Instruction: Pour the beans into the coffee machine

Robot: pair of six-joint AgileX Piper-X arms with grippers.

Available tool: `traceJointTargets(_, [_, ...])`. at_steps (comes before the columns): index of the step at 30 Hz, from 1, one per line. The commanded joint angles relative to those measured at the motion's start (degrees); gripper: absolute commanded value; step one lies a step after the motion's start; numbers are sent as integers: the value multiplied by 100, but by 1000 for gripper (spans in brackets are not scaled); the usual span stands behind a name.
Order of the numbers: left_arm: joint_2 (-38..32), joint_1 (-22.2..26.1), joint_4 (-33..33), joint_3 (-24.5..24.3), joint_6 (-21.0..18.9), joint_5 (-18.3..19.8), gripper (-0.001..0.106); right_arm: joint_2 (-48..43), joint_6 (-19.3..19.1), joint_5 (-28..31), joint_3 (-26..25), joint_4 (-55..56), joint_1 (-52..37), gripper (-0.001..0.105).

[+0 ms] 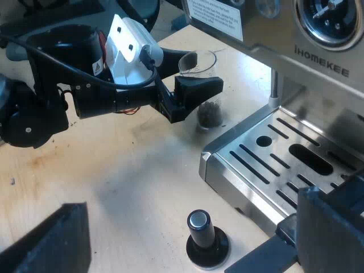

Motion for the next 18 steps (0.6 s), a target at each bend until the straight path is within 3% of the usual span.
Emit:
traceJointTargets(1, [-10,-29,-25,-34,-52,65,61,-21,-20,-100,-47,-87,15,79])
traceJointTargets(2, [-10,-29,-25,-34,-52,91,46,-21,-20,-88,-47,-87,15,79])
traceJointTargets(3, [-36,-29,-8,-34,-52,211,37,-21,-20,-84,-47,-87,15,79])
traceJointTargets(6, [-269,-29,129,94,-52,376,28,-21,-20,-51,-47,-87,15,79])
traceJointTargets(14, [-1340,-29,655,551,-52,382,26,-21,-20,-52,-47,-498,15,79])
traceJointTargets(18, [-1984,-29,1254,739,-52,382,26,-42,-20,-52,-47,-636,15,79])
